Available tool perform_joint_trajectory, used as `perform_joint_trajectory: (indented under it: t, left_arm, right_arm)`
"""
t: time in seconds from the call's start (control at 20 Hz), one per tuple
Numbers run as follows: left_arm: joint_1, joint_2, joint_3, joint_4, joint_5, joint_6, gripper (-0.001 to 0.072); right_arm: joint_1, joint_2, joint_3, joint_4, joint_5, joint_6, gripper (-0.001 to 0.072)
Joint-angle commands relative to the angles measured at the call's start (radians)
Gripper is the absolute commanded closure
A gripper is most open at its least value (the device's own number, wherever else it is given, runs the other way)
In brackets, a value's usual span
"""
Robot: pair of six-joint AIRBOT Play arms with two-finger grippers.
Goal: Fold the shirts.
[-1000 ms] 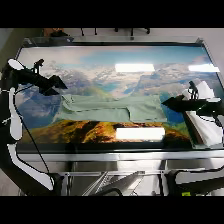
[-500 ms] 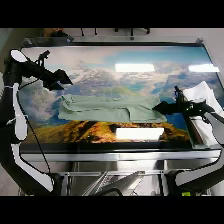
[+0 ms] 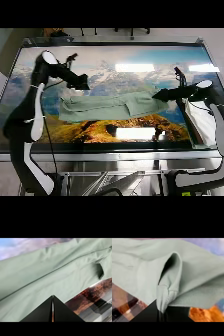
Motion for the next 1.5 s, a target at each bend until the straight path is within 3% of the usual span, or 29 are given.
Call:
perform_joint_trajectory:
  t: [0.0, 0.25, 0.55, 0.65, 0.8, 1.0, 1.2, 1.35, 1.4, 1.45]
  left_arm:
    - [-0.200, -0.110, 0.002, -0.011, 0.182, -0.045, 0.0688]
    - [-0.444, -0.279, 0.002, -0.261, 0.489, -0.050, 0.0688]
    - [-0.513, -0.324, 0.003, -0.532, 0.644, -0.048, 0.0688]
    - [-0.481, -0.314, 0.020, -0.652, 0.579, -0.005, 0.0688]
    - [-0.363, -0.238, 0.039, -0.871, 0.327, 0.163, 0.0689]
    - [-0.126, -0.024, 0.038, -0.943, 0.042, 0.197, 0.0689]
    - [0.084, 0.218, 0.038, -0.943, -0.020, 0.227, 0.0688]
    - [0.191, 0.367, 0.038, -0.939, -0.036, 0.283, 0.0688]
    - [0.211, 0.402, 0.037, -0.939, -0.049, 0.306, 0.0688]
    - [0.226, 0.437, 0.037, -0.939, -0.060, 0.329, 0.0688]
  right_arm:
    - [0.004, 0.093, 0.085, -0.092, 0.108, 0.085, 0.0694]
    - [-0.010, 0.128, 0.265, -0.097, 0.251, 0.119, 0.0694]
    - [-0.037, 0.130, 0.404, -0.097, 0.331, 0.131, 0.0694]
    - [-0.030, 0.119, 0.401, -0.097, 0.353, 0.146, 0.0694]
    - [0.014, 0.101, 0.394, -0.096, 0.350, 0.152, 0.0694]
    - [0.180, 0.069, 0.393, -0.096, 0.294, 0.189, 0.0693]
    - [0.470, -0.039, 0.391, -0.096, 0.064, 0.217, 0.0692]
    - [0.724, -0.219, 0.391, -0.096, -0.174, 0.224, 0.0683]
    - [0.809, -0.285, 0.392, -0.096, -0.320, 0.219, 0.0544]
    - [0.869, -0.332, 0.397, -0.096, -0.412, 0.200, 0.0201]
